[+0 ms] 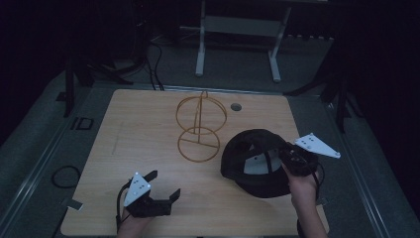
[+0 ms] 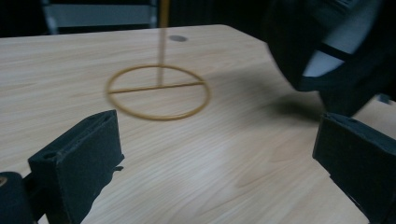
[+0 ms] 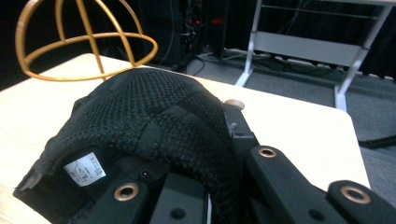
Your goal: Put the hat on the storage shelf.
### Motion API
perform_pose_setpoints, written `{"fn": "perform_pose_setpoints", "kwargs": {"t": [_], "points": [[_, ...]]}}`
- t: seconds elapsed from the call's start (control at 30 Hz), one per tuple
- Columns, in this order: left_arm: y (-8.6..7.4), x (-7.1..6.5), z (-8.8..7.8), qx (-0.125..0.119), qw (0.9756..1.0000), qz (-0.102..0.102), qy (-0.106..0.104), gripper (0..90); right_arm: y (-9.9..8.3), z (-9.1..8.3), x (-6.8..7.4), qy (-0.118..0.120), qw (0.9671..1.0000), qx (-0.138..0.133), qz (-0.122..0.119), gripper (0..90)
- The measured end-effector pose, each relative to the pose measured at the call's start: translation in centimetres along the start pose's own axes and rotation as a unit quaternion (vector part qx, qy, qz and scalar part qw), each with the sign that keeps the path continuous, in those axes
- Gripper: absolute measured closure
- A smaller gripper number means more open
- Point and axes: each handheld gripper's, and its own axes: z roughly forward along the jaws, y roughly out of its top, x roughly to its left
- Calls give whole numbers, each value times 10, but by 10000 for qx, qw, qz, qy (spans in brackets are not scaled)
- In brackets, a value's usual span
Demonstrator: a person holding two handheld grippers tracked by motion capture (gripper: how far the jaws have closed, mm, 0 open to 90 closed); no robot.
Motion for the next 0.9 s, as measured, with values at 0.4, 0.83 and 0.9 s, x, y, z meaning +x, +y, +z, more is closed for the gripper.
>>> {"fn": "perform_pose_setpoints", "kwargs": {"t": [0.4,0.83,0.9], "points": [[22,-26,36,71,9988,190,-439,49,11,-2,20,415,9991,-110,-71,885],[47,-40,61,-2,9978,369,-551,99,19,-2,36,795,9965,-227,-121,885],[48,-40,62,-23,9976,385,-571,131,19,-3,38,906,9955,-244,-118,885]]}}
